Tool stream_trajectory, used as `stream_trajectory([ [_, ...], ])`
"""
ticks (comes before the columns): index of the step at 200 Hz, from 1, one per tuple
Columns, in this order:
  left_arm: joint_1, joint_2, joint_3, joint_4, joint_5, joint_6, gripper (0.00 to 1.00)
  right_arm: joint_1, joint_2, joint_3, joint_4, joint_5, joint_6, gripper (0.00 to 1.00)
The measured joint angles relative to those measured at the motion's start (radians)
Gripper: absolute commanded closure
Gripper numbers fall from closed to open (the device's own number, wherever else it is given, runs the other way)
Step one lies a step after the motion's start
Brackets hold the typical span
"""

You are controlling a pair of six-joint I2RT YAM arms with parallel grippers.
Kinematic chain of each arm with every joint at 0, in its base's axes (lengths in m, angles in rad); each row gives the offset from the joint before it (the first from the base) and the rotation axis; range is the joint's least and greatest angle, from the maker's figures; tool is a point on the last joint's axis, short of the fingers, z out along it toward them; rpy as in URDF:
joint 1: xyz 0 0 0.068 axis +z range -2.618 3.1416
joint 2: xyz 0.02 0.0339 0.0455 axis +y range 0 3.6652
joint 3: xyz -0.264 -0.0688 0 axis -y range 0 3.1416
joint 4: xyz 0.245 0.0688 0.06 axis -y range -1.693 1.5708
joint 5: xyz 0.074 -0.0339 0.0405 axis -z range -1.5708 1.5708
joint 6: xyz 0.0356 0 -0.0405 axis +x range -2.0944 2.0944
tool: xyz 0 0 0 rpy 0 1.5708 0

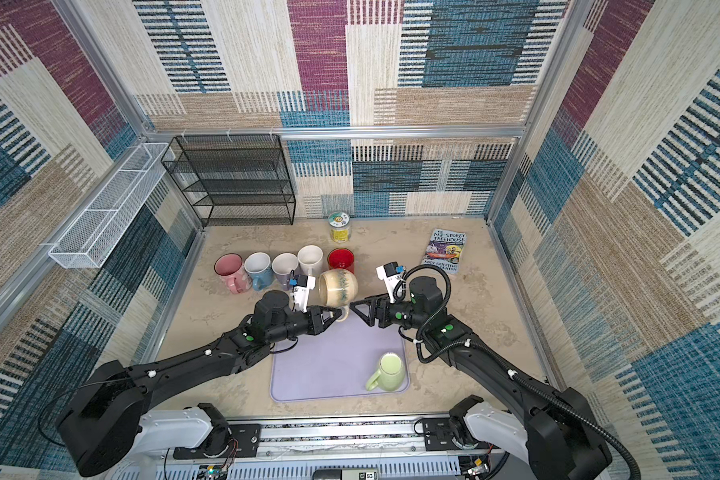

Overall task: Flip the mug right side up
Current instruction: 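Grasp the cream mug's rim with the left gripper while the right gripper withdraws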

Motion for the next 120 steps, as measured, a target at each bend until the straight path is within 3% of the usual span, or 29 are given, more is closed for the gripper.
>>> stream_trajectory([
  [120,-0.034,0.309,0.394,-0.373,-0.11,0.072,1.0,-0.196,-0.041,-0.118,-0.064,-0.019,0.03,0.25],
])
